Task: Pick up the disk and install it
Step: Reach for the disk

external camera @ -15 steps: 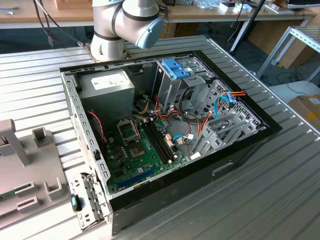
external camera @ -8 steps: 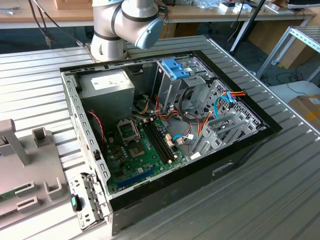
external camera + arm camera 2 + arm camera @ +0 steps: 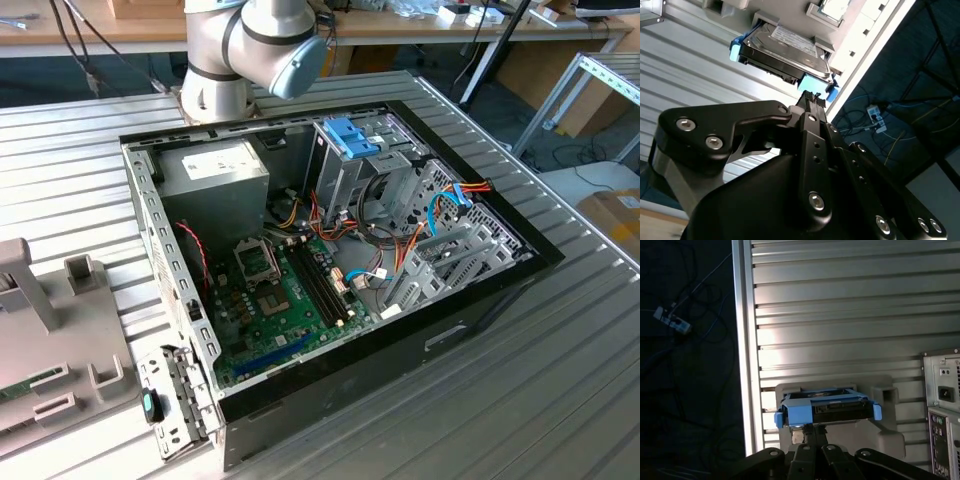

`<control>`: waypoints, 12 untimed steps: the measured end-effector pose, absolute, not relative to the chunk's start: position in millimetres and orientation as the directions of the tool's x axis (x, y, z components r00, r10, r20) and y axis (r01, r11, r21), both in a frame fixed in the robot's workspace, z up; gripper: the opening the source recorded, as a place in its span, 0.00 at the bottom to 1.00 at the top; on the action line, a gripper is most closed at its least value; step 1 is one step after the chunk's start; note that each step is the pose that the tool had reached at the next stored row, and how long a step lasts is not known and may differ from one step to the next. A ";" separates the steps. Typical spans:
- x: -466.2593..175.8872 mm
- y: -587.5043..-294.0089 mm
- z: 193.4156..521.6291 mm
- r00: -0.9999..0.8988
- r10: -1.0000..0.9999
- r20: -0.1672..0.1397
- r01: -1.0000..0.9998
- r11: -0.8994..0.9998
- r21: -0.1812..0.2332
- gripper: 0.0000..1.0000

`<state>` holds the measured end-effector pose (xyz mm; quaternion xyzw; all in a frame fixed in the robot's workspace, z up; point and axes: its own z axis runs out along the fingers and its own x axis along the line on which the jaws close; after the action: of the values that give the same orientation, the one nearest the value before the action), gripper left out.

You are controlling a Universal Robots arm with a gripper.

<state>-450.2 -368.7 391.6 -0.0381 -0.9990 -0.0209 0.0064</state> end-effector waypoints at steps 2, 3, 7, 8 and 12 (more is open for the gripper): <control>-451.6 -368.7 391.5 -0.997 0.076 0.014 0.076 0.996 0.041 0.11; -451.8 -368.7 391.1 -0.997 0.076 0.014 0.076 0.996 0.041 0.11; -455.0 -368.7 384.1 -0.997 0.076 0.014 0.076 0.996 0.041 0.11; -456.4 -368.6 382.9 -0.997 0.076 0.014 0.076 0.996 0.042 0.11; -456.4 -368.5 377.7 -0.997 0.076 0.015 0.076 0.996 0.041 0.11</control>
<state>-456.4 -368.5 377.7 -0.0381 -0.9990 -0.0207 0.0065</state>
